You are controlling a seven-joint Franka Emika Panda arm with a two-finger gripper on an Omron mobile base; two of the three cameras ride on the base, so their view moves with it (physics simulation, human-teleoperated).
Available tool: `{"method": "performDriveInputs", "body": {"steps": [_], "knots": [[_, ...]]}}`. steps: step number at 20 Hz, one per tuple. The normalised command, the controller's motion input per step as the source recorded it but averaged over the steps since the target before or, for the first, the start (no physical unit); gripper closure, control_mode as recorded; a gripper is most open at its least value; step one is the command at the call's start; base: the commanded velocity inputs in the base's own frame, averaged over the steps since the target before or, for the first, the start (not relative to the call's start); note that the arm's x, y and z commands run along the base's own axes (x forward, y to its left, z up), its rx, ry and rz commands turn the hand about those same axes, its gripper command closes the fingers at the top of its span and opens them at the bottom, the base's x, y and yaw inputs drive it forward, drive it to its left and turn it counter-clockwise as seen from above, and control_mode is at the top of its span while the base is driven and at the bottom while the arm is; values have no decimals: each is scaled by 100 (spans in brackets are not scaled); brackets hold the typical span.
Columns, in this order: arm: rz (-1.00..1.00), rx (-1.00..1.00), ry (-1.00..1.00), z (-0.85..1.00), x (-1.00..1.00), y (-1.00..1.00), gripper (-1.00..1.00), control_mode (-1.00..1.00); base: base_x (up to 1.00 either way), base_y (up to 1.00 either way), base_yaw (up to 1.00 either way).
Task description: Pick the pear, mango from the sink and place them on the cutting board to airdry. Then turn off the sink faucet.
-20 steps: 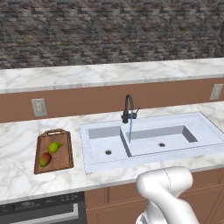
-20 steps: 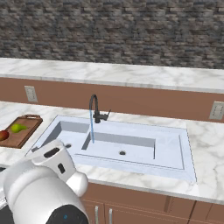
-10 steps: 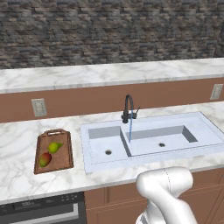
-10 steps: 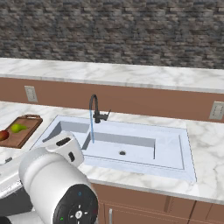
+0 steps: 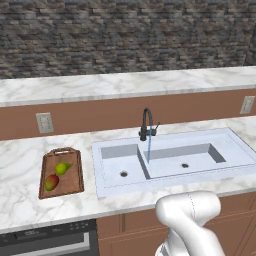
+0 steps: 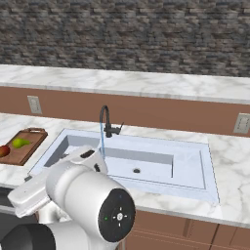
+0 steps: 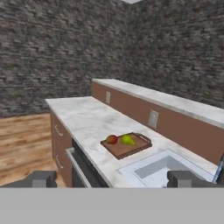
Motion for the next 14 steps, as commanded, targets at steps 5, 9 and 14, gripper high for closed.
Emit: {"method": "performDriveInputs", "body": {"steps": [5, 9, 14], "knots": [[1, 0, -5, -26, 21, 0, -100, -100, 0, 0, 0], [0, 1, -5, -19, 14, -1, -100, -100, 0, 0, 0], [-5, 0, -8, -22, 7, -1, -100, -100, 0, 0, 0]]}}
